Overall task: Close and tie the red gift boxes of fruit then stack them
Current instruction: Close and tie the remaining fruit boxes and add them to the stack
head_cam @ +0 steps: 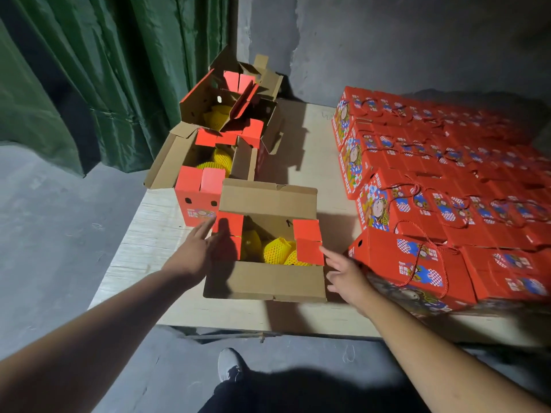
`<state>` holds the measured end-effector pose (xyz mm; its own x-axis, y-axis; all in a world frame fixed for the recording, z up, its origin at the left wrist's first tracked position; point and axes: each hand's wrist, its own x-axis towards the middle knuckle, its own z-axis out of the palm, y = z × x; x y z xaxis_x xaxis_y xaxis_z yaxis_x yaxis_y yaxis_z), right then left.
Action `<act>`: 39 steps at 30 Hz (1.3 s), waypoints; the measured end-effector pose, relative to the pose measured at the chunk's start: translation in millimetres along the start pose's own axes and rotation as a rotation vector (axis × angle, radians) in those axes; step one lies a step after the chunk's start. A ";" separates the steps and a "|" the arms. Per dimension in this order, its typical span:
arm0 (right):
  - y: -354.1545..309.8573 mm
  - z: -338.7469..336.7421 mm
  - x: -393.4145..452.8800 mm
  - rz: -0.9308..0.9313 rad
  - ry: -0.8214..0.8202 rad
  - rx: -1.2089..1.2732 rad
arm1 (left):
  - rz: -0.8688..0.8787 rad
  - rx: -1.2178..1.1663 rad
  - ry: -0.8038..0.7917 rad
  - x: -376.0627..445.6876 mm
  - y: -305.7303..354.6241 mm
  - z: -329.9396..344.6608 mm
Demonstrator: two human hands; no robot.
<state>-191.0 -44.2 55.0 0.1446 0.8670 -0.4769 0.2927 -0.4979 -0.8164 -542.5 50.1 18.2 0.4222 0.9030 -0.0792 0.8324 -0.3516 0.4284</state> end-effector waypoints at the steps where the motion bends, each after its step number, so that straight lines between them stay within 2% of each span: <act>1: 6.0 -1.4 -2.0 -0.067 -0.005 -0.099 | 0.036 0.021 -0.017 -3.2 -4.2 -2.4; 3: 16.6 -3.6 -3.3 -0.166 -0.023 -0.241 | 0.081 0.050 -0.062 -8.5 -12.7 -5.2; 5: 22.9 -7.2 -2.1 -0.236 -0.015 -0.280 | 0.101 0.070 -0.087 -13.9 -22.3 -5.6; 8: 23.2 -8.3 6.1 -0.171 0.061 -0.197 | 0.130 0.026 -0.074 -20.4 -27.5 -9.7; 12: 11.4 0.1 20.9 -0.129 0.168 -0.120 | 0.039 -0.347 0.142 -23.9 -11.3 -12.7; 13: 7.6 3.0 23.4 -0.142 0.219 -0.130 | 0.010 -0.364 0.220 -23.1 -6.8 -10.9; 15: 2.1 8.6 28.7 -0.182 0.303 -0.217 | 0.008 -0.260 0.290 -20.2 1.8 -6.8; 18: -3.8 14.3 32.6 -0.330 0.354 -0.528 | 0.070 0.026 0.157 -15.6 16.4 -2.1; 21: -5.5 17.3 32.4 -0.439 0.190 -0.784 | 0.089 0.257 0.028 -10.8 26.3 2.1; 24: -7.0 18.4 32.6 -0.439 0.079 -0.929 | 0.063 0.238 0.011 -4.8 30.9 0.0; 28: -12.7 18.7 33.7 -0.465 0.145 -1.001 | 0.047 0.283 -0.012 6.7 37.5 -5.5; 39: -22.8 18.9 33.8 -0.445 0.124 -1.093 | 0.087 0.364 -0.045 14.6 39.3 -9.9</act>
<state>-210.6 -4.0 51.3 -0.1015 0.9852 -0.1378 0.9836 0.0786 -0.1625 -507.2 51.9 42.8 0.5053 0.8571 -0.1001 0.8626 -0.4982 0.0879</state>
